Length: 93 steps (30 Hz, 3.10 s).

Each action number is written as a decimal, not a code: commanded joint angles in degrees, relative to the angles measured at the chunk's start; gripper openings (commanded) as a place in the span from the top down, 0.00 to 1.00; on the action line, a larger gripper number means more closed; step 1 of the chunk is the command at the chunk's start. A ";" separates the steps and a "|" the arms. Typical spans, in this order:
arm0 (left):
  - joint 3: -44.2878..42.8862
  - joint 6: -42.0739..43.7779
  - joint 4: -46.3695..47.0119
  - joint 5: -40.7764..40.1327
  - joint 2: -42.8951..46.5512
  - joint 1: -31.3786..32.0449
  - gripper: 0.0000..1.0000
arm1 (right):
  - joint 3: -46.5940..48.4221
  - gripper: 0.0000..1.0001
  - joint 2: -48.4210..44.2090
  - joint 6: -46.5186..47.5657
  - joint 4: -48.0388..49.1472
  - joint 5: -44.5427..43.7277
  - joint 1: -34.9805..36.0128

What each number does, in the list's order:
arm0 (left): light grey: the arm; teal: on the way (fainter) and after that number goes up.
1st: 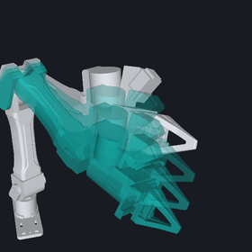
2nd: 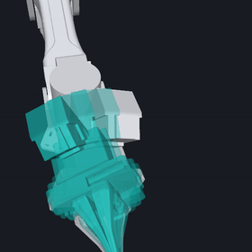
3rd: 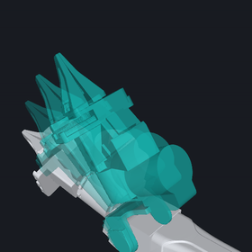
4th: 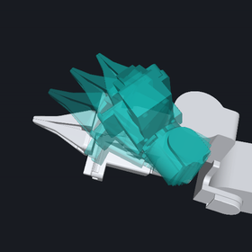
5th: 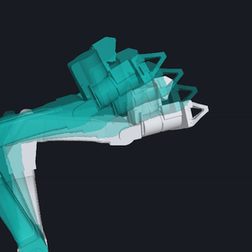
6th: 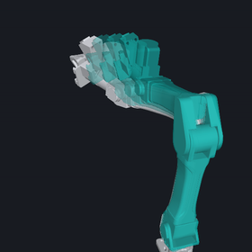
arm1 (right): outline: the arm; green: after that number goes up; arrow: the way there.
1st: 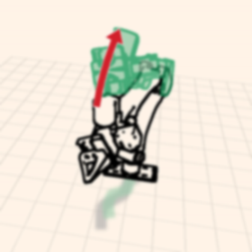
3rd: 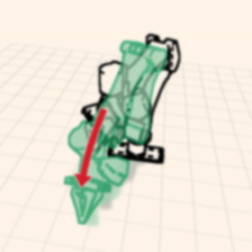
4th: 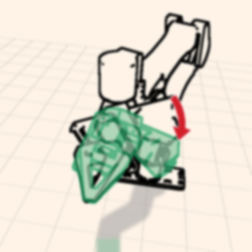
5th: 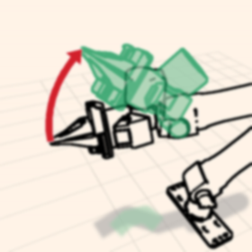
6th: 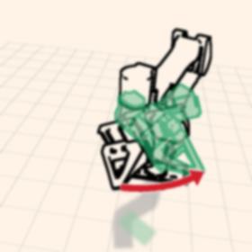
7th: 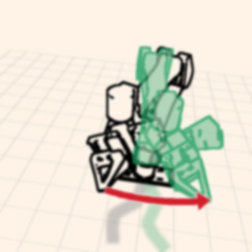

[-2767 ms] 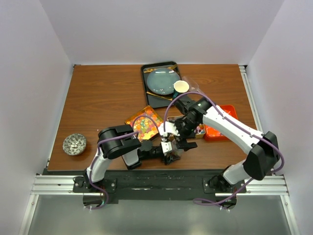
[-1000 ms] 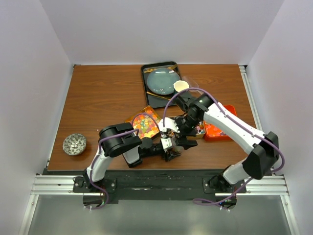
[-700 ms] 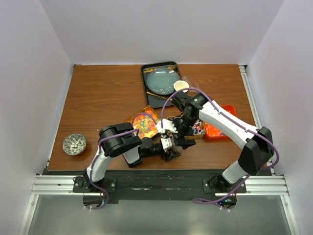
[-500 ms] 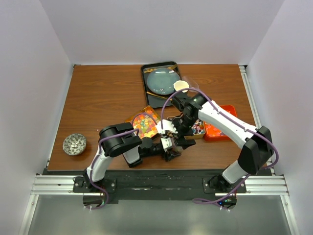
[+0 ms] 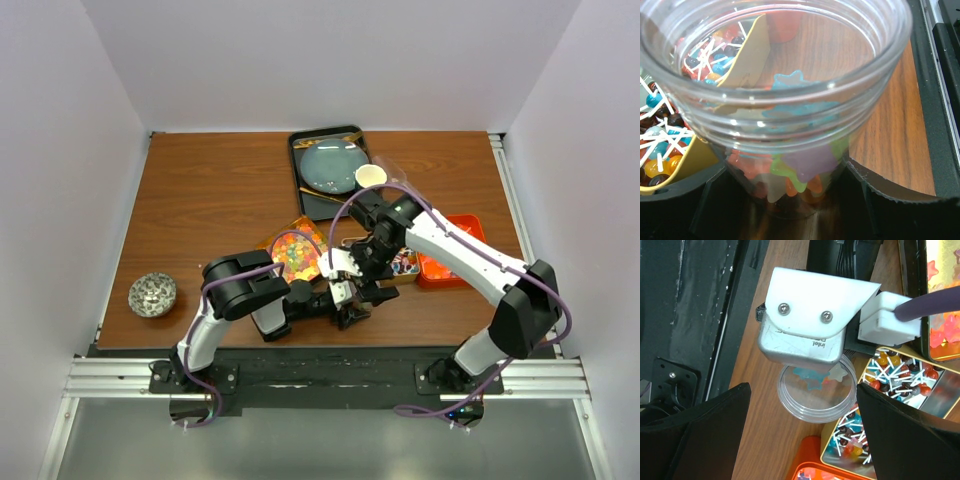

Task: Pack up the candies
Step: Screw the bottle lid onto the packing bottle.

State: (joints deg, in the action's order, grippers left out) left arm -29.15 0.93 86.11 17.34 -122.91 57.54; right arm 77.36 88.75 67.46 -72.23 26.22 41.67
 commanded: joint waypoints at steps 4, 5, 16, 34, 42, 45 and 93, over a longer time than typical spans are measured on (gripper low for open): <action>1.37 -0.49 3.02 -2.93 -3.91 -1.64 1.00 | -3.70 0.10 -4.72 -3.30 -1.69 -2.48 0.25; 1.29 -0.49 3.02 -2.93 -3.91 -1.73 1.00 | -4.06 0.10 -5.07 -3.91 -1.69 -2.83 0.25; 1.11 -0.49 2.75 -2.05 -4.18 -1.82 1.00 | -5.73 0.11 -9.29 -7.08 -4.77 -5.12 0.08; 1.02 -0.31 2.31 -0.47 -4.62 -1.20 1.00 | 7.27 0.01 1.77 11.71 -8.36 3.84 -4.76; 0.93 -0.14 2.22 -0.64 -4.70 -1.29 1.00 | 6.14 0.01 3.80 17.79 -7.32 3.05 -4.23; 0.93 0.04 2.22 -0.73 -4.70 -1.29 1.00 | 4.91 0.05 3.80 17.88 -5.91 3.05 -3.44; 0.76 0.30 1.87 -0.91 -4.35 -1.55 1.00 | -14.08 0.20 -6.74 -32.66 6.75 -5.47 -2.38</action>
State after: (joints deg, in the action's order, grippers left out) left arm -30.09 0.69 86.17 19.18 -123.63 56.66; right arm 65.56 82.54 40.47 -55.96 23.99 38.44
